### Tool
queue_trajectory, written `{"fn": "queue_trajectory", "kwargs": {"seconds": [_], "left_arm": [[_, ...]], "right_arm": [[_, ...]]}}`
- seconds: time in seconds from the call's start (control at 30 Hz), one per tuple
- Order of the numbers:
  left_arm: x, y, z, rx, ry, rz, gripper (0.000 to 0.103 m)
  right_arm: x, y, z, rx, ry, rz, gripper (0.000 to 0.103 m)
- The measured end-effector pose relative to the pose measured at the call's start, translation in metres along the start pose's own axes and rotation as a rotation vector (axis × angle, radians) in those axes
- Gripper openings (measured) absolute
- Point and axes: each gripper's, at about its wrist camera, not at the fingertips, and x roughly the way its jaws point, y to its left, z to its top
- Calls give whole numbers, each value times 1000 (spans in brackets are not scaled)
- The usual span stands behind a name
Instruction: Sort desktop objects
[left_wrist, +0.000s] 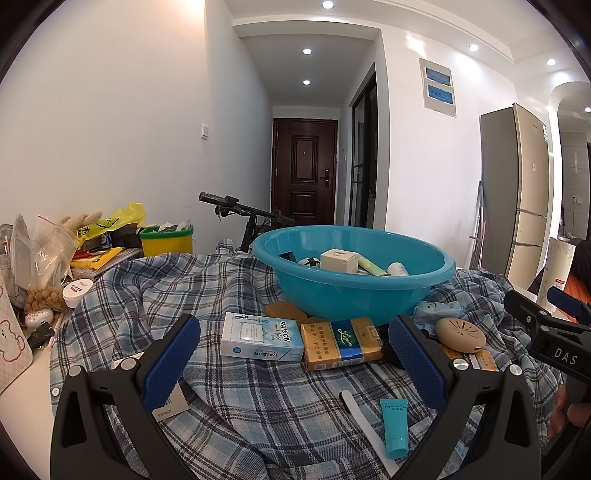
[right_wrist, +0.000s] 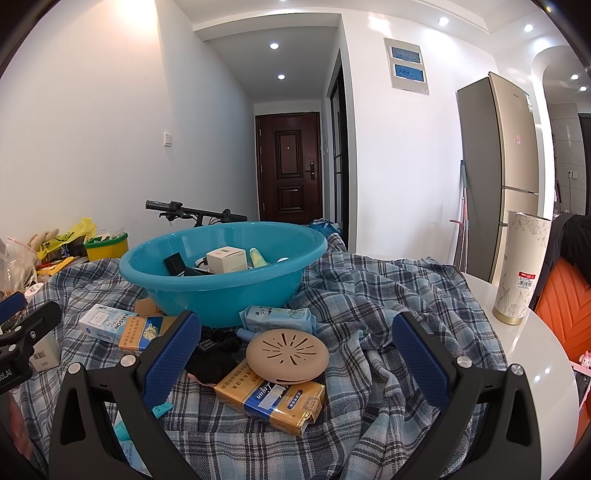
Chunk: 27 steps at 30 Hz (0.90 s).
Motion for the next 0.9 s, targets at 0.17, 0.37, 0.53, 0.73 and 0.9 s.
{"fn": "queue_trajectory", "kwargs": {"seconds": [0.17, 0.37, 0.53, 0.73, 0.9], "left_arm": [[0, 0, 0, 0, 0, 0, 103], [0, 0, 0, -1, 1, 0, 103], [2, 1, -3, 0, -6, 3, 103], [2, -7, -6, 21, -15, -13, 103], [-1, -1, -4, -7, -22, -26, 103]], "right_arm": [[0, 0, 0, 0, 0, 0, 103], [0, 0, 0, 1, 1, 0, 103], [0, 0, 0, 1, 1, 1, 103], [0, 0, 0, 2, 1, 1, 103], [0, 0, 0, 2, 2, 1, 103]]}}
